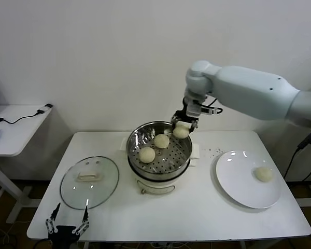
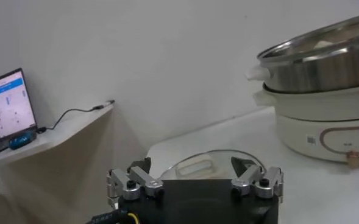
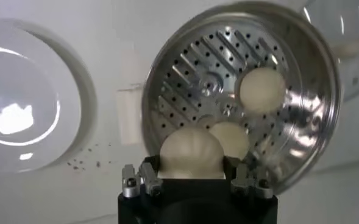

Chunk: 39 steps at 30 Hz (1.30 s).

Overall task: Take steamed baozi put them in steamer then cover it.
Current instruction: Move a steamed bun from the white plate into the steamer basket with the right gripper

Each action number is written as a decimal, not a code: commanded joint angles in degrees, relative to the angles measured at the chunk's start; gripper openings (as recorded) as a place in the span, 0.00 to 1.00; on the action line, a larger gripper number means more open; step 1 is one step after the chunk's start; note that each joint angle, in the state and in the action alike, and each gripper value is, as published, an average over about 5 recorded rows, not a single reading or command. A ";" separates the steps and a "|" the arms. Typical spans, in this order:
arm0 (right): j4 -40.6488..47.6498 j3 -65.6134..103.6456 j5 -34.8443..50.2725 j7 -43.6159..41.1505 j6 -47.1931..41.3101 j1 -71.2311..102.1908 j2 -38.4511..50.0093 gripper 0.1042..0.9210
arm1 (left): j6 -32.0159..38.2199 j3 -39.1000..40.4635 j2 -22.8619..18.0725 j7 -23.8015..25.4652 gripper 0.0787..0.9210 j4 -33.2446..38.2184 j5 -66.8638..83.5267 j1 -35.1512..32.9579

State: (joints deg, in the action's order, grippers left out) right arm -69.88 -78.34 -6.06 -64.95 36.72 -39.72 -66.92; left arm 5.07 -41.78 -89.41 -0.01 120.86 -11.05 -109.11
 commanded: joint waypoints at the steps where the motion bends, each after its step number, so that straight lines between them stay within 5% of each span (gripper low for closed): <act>1: -4.68 -1.54 -3.48 0.18 4.83 3.97 -5.92 0.69 | 0.05 -0.20 0.04 -0.04 0.88 -0.25 0.30 -0.13; 24: -3.97 -1.67 -3.61 1.15 3.88 10.34 -6.99 0.70 | 0.40 -0.53 0.13 -0.47 0.88 -2.44 1.16 0.07; 32: -3.77 1.19 -4.54 -1.17 5.51 9.32 -5.65 0.86 | 0.13 -0.52 0.22 -0.54 0.88 -2.29 1.09 0.18; 39: -2.40 4.30 -5.32 -1.14 6.45 7.04 -2.84 0.88 | -0.01 -0.23 0.22 -0.47 0.88 -1.93 0.78 0.31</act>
State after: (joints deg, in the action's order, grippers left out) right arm -72.92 -77.16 -10.61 -65.34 42.07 -31.22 -71.84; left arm 5.09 -42.10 -89.19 -0.51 118.86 -10.20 -108.83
